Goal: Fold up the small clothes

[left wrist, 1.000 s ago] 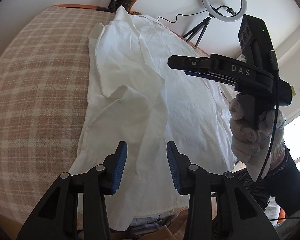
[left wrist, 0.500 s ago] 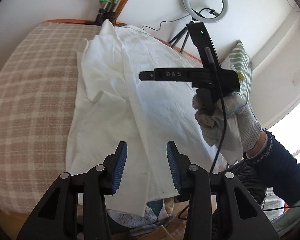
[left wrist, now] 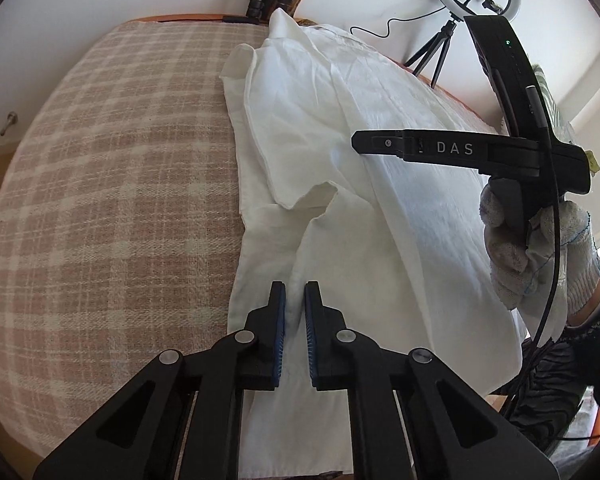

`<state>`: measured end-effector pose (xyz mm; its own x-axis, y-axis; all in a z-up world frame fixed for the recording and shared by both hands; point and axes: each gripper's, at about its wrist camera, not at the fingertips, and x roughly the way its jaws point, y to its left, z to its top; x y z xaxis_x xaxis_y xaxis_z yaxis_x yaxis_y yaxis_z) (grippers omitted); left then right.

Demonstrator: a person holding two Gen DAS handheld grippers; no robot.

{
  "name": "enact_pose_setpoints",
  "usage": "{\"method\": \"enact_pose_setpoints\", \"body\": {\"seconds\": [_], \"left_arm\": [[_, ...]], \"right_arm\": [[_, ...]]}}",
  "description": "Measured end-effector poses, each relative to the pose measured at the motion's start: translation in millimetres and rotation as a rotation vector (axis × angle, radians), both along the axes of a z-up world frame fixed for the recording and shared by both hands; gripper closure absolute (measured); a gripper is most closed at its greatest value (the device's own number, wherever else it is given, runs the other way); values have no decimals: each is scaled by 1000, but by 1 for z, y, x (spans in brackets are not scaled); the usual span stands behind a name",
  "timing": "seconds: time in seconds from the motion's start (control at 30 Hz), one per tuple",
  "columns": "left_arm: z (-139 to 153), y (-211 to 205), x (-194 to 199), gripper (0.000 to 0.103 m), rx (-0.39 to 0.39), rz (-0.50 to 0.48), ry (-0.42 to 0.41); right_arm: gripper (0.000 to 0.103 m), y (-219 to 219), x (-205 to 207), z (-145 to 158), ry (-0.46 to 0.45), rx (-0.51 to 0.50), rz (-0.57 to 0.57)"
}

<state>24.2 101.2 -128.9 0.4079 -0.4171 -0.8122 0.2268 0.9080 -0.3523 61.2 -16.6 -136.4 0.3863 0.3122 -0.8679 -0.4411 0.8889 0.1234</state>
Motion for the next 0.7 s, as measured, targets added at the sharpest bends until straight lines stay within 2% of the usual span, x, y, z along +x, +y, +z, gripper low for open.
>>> {"method": "enact_pose_setpoints", "body": {"seconds": [0.03,0.1,0.13,0.23,0.37,0.4,0.43,0.47,0.53,0.57,0.63,0.7], "left_arm": [[2,0,-4,98,-12,-3,-1],[6,4,-12,99,-63,13,7],[8,7,-16,100,-92,24,13],[14,15,-31,100,-119,64,8],[25,15,-46,99,-37,62,-73],[25,14,-47,96,-19,49,-69],[25,13,-47,82,2,43,-61],[24,14,-46,64,27,50,-65],[22,19,-51,54,58,71,-78],[17,22,-49,53,61,84,-55],[6,32,-49,54,18,111,-3],[-4,39,-51,59,-32,130,49]], "right_arm": [[73,1,0,-1,4,-4,5],[88,3,1,0,1,-9,11],[92,3,1,1,-10,-13,11],[96,1,1,8,-38,-12,6],[96,-5,3,14,-58,-22,-12],[96,-7,2,14,-55,-21,-12],[96,-9,1,15,-44,-9,-6],[96,-10,-1,16,-33,3,-1],[92,-14,-6,19,-14,33,12],[80,-15,-8,20,-3,42,17],[41,-19,-14,19,3,65,18],[39,-21,-16,17,6,75,10]]}}
